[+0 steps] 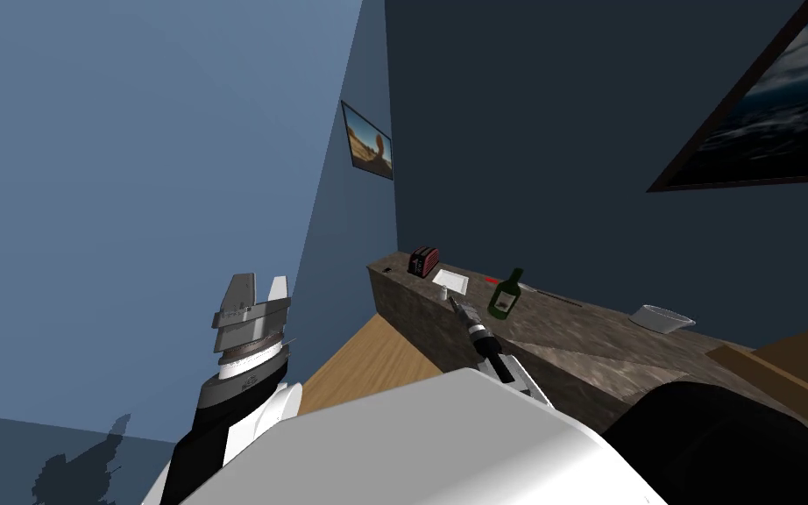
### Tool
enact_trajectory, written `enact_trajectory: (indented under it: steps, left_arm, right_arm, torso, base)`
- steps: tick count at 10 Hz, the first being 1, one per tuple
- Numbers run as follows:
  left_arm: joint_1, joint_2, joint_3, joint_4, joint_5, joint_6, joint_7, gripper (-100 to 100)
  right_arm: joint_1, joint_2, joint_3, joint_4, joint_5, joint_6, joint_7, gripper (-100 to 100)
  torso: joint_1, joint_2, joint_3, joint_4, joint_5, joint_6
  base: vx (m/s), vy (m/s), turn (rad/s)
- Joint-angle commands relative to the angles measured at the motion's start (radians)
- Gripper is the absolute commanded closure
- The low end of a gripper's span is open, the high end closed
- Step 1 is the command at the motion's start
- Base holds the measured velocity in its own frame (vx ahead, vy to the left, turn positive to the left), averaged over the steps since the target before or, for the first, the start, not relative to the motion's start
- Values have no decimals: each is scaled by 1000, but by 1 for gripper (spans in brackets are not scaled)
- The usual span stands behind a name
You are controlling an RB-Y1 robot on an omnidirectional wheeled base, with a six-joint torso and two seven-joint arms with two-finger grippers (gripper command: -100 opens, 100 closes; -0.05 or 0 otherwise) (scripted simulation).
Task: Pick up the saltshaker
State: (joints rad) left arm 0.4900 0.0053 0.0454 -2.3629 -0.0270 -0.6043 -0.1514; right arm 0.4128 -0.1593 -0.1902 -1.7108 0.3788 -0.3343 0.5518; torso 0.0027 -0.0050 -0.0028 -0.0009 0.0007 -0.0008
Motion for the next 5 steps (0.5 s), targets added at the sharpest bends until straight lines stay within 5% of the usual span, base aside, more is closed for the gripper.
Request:
enact_trajectory:
  steps: [1,5]
  left_arm:
    - [0,0,0,0,0,0,0,0]
    - [0,0,0,0,0,0,0,0]
  right_arm:
    - [-13,-2,-17,39,36,7,35,-100]
    - [-41,-15,-54,108,121,34,104,-100]
  torso:
    - [0,0,0,0,0,0]
    - [-1,0,0,0,0,0]
  base:
    - [66,34,97]
    - [62,26,100]
